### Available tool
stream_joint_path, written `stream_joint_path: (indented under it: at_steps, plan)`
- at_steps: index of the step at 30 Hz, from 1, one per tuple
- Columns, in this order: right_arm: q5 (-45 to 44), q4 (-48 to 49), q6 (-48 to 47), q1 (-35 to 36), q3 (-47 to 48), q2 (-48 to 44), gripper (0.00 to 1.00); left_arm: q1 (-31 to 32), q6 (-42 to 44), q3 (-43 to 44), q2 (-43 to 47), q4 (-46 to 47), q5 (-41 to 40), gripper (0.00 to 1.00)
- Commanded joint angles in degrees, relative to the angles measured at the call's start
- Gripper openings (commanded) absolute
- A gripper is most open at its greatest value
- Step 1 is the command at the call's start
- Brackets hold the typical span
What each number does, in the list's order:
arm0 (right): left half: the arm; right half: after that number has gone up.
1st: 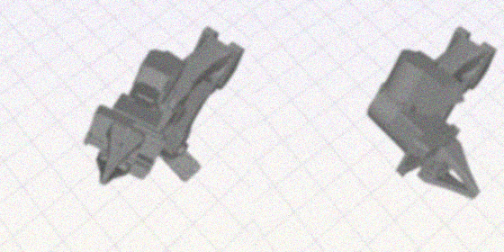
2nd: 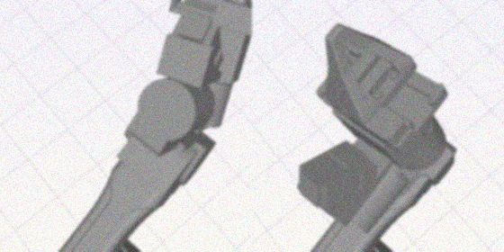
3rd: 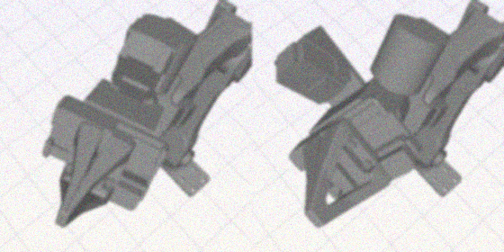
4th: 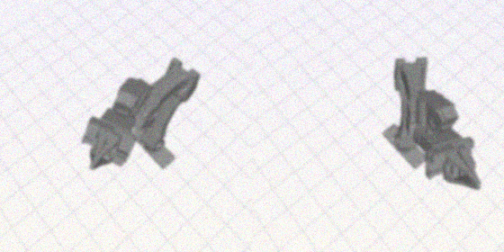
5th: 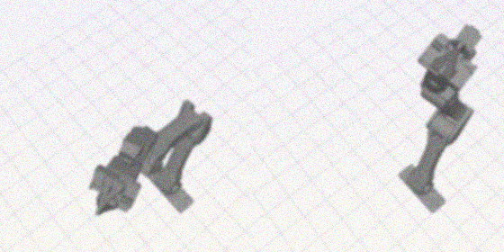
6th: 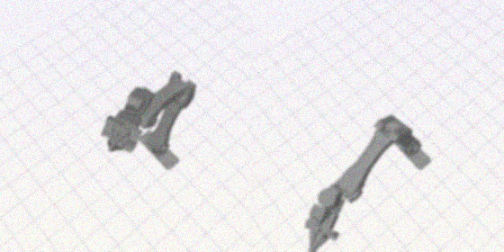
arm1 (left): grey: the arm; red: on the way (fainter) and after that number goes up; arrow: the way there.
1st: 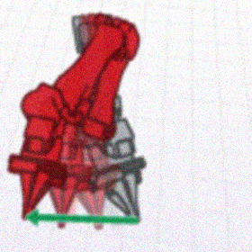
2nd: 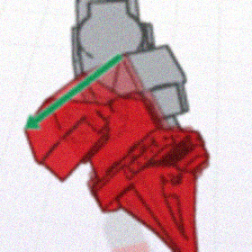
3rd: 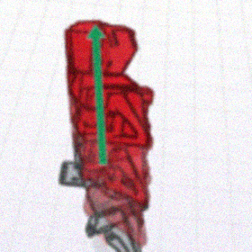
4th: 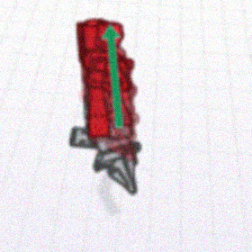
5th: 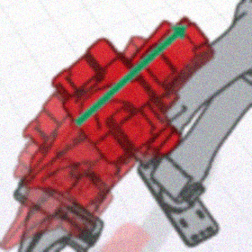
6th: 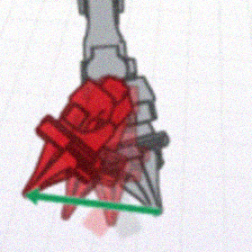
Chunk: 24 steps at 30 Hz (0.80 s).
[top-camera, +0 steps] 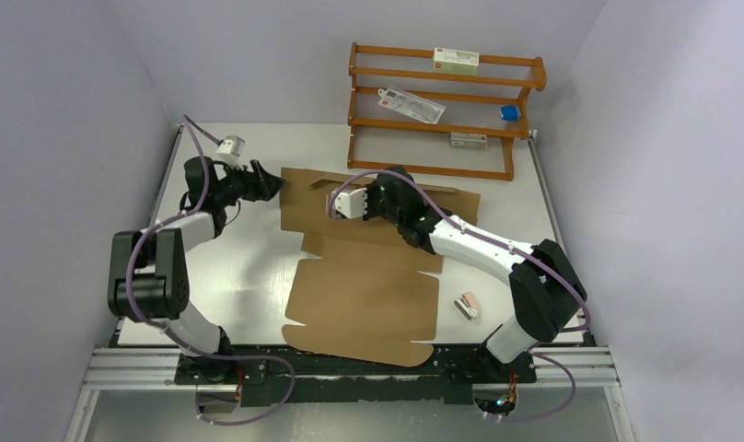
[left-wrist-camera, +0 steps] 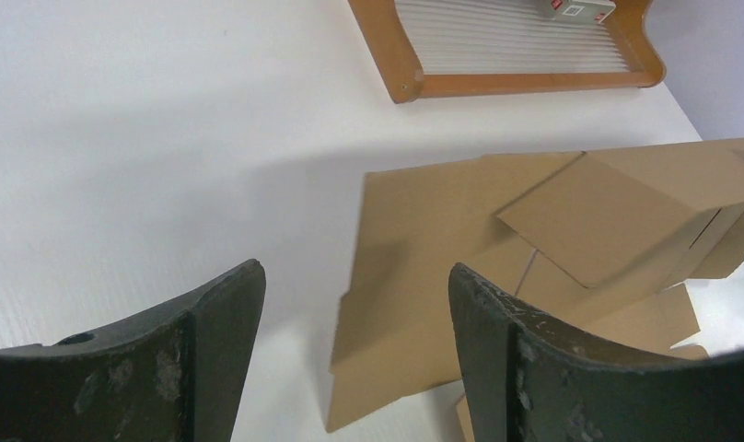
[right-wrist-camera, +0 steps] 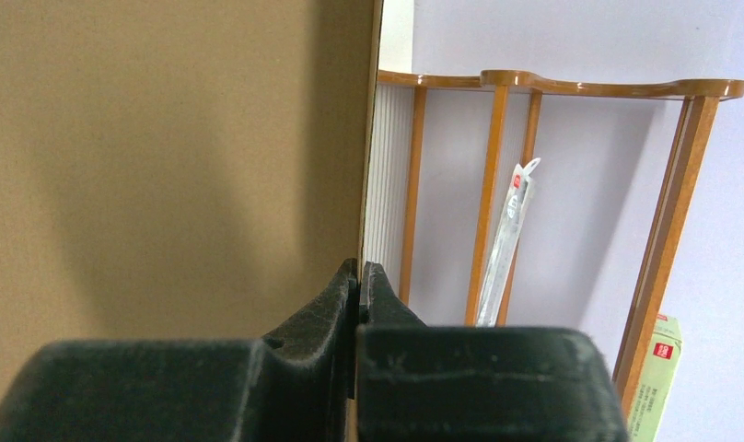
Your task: Fold the paper box
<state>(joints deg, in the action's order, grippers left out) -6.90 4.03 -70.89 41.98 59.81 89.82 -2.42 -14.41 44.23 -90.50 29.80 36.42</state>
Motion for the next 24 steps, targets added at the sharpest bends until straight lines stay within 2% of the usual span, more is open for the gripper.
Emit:
stream_joint_path:
  at_steps: [1, 8, 11, 14, 19, 21, 24]
  plan:
    - [-0.58, -0.68, -1.77, 0.47, 0.71, -0.46, 0.00, -2.47, -0.75, 4.99, -5.60, 2.54, 10.80, 0.77]
    - [-0.22, -0.85, -1.95, 0.65, 1.13, -0.25, 0.00, -2.95, -1.12, 8.66, -12.15, 5.80, 18.90, 0.73]
    - [-0.01, -1.14, -1.98, 0.74, 1.42, 0.08, 0.00, -2.96, -2.22, 9.81, -14.39, 7.45, 20.96, 0.68]
    - [0.21, -1.31, -1.89, 0.75, 1.46, 0.06, 0.00, -2.95, -5.28, 9.91, -15.71, 11.08, 23.73, 0.55]
    - [-0.29, -1.28, -2.04, 0.86, 1.63, 0.22, 0.00, -2.34, -7.61, 7.00, -13.02, 16.18, 25.44, 0.23]
    - [-0.28, -1.29, -1.81, 0.95, 1.93, 0.35, 0.00, -1.65, -6.66, 5.45, -10.35, 16.40, 24.97, 0.19]
    - [-1.03, -0.71, -1.81, 0.99, 1.98, 0.60, 0.00, -0.14, -1.83, 3.80, -5.27, 10.42, 22.32, 0.15]
